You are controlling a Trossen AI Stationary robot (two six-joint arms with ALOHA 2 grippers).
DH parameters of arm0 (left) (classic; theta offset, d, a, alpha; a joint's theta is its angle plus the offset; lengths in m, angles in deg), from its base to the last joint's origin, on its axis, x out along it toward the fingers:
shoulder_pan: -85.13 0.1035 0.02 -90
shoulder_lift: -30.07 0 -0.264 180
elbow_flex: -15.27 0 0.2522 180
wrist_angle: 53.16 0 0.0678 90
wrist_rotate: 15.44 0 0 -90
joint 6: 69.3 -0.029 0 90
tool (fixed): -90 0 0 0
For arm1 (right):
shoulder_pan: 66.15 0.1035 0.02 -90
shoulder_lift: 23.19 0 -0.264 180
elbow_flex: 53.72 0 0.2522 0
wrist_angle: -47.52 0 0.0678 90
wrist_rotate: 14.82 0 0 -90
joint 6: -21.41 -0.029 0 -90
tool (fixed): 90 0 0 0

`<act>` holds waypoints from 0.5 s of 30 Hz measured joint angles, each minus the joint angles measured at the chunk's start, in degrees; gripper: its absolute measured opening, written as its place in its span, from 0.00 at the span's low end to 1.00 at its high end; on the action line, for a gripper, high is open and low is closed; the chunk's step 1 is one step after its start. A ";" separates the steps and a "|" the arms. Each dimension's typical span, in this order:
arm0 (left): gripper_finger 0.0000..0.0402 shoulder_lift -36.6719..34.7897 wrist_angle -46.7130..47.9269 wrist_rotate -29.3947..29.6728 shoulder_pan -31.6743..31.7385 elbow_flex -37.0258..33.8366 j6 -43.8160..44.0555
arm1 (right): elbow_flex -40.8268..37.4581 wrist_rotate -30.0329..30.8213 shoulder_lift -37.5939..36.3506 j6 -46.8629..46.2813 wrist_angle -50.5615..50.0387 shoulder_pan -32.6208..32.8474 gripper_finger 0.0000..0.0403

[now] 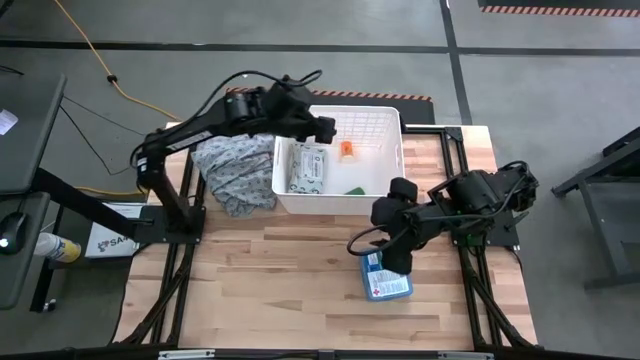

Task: Pick & place medical supplies in basket/bin
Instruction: Put the blue first aid kit in the white bin

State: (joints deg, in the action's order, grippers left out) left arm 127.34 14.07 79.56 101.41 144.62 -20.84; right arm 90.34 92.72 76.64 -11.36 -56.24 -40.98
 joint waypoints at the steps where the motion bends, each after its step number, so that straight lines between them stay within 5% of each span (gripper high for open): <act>1: 0.60 -0.69 -0.75 -0.21 -0.57 0.00 -0.25 | -0.55 -0.15 -0.03 -0.61 0.20 0.00 0.69; 15: 0.59 -7.20 -2.26 0.99 -9.01 0.00 -1.20 | -31.73 -9.83 -2.08 -10.25 -0.05 0.23 0.69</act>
State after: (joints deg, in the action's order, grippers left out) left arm 120.14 11.81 80.54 92.40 144.62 -22.04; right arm 58.62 82.89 74.57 -21.62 -56.29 -40.75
